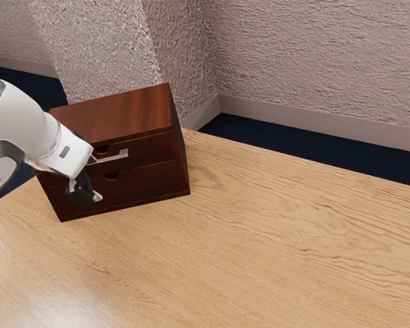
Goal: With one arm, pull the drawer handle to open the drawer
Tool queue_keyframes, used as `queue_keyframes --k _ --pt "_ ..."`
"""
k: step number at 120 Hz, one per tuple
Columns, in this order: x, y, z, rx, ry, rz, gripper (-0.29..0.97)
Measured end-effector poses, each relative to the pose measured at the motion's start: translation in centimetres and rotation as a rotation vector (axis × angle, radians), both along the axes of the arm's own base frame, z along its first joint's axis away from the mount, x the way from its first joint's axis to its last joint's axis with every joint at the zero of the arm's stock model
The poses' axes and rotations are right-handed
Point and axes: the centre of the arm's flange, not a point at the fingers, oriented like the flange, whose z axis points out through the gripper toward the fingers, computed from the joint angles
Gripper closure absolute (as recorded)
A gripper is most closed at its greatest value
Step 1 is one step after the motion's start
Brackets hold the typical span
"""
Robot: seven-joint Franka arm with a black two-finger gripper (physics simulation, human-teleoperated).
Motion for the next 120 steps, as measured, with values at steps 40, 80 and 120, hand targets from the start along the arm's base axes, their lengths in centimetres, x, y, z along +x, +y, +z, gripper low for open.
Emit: queue_keyframes --k 40,80,120 --pt "2.6 1.9 -1.1 0.037 0.03 -0.036 0.0" --pt "3.1 1.9 -1.2 0.133 0.055 -0.05 0.0" --pt "3.4 3.0 -0.3 0.151 0.0 -0.05 0.0"
